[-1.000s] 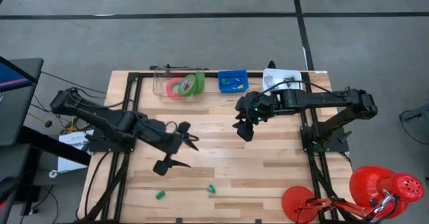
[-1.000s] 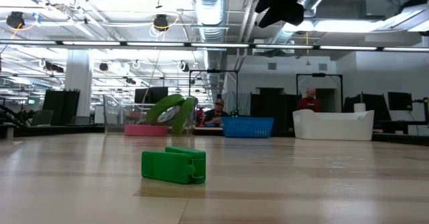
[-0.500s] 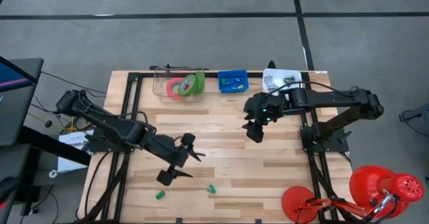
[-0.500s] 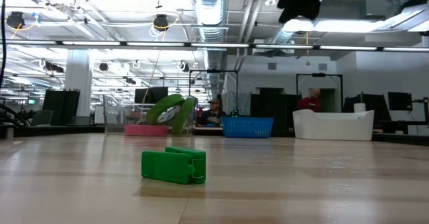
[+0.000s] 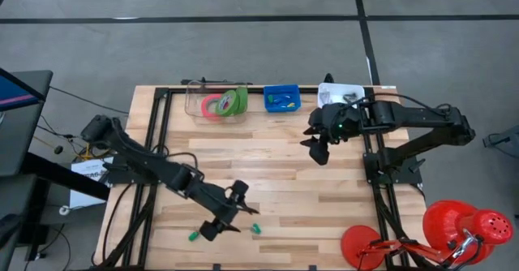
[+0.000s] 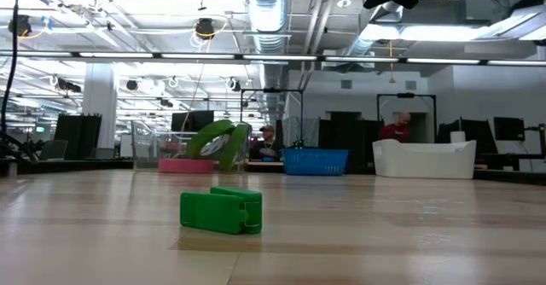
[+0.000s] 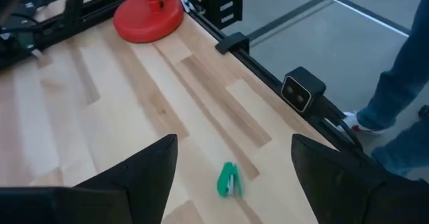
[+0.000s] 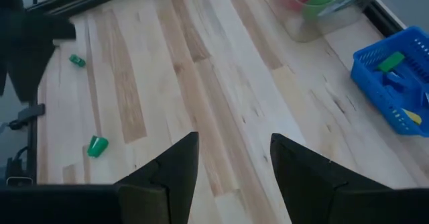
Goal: Pick and place Stapler, Stapler remover, tape
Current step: Put the green stapler into the blue bin
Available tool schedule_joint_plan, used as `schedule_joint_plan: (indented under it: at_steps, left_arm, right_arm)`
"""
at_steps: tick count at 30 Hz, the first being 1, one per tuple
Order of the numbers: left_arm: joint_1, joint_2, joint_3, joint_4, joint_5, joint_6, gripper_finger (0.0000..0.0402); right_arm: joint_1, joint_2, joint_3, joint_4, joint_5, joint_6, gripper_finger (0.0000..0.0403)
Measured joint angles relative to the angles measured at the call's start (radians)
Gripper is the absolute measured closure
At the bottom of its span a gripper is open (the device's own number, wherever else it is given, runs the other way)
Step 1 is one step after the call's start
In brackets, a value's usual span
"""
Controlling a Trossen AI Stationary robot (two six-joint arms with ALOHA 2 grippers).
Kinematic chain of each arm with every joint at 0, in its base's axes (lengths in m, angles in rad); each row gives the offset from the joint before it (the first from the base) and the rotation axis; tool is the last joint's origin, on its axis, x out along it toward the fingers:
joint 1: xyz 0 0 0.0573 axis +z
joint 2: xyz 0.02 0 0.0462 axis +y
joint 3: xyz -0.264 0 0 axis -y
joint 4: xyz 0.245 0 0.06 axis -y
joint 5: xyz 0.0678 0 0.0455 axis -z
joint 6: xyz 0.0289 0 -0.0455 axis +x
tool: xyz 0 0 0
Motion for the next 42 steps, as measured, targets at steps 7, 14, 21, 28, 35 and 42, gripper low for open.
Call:
schedule_joint_plan:
  at_steps: [7, 14, 21, 28, 35, 42]
  left_arm:
    - [0.008, 0.113, 0.0, 0.054, 0.03, 0.001, 0.0123]
    - [0.006, 0.204, 0.0, 0.087, 0.051, 0.003, 0.0127]
    - [0.007, 0.27, 0.0, 0.127, 0.051, 0.002, 0.0128]
    - [0.005, 0.333, 0.0, 0.149, 0.061, -0.005, 0.0128]
    - [0.005, 0.385, 0.0, 0.189, 0.046, -0.007, 0.0128]
    - [0.012, 0.407, 0.0, 0.197, -0.011, -0.01, 0.0128]
  right_arm:
    - [0.0, 0.008, 0.0, 0.0, 0.003, -0.001, 0.0226]
    - [0.0, 0.024, 0.0, -0.016, 0.003, -0.002, 0.0226]
    - [0.0, 0.028, 0.0, -0.019, 0.003, -0.002, 0.0226]
    - [0.0, 0.028, 0.0, -0.031, 0.003, -0.002, 0.0226]
    - [0.0, 0.028, 0.0, -0.068, 0.002, -0.003, 0.0226]
    - [0.0, 0.028, 0.0, -0.079, 0.002, -0.003, 0.0226]
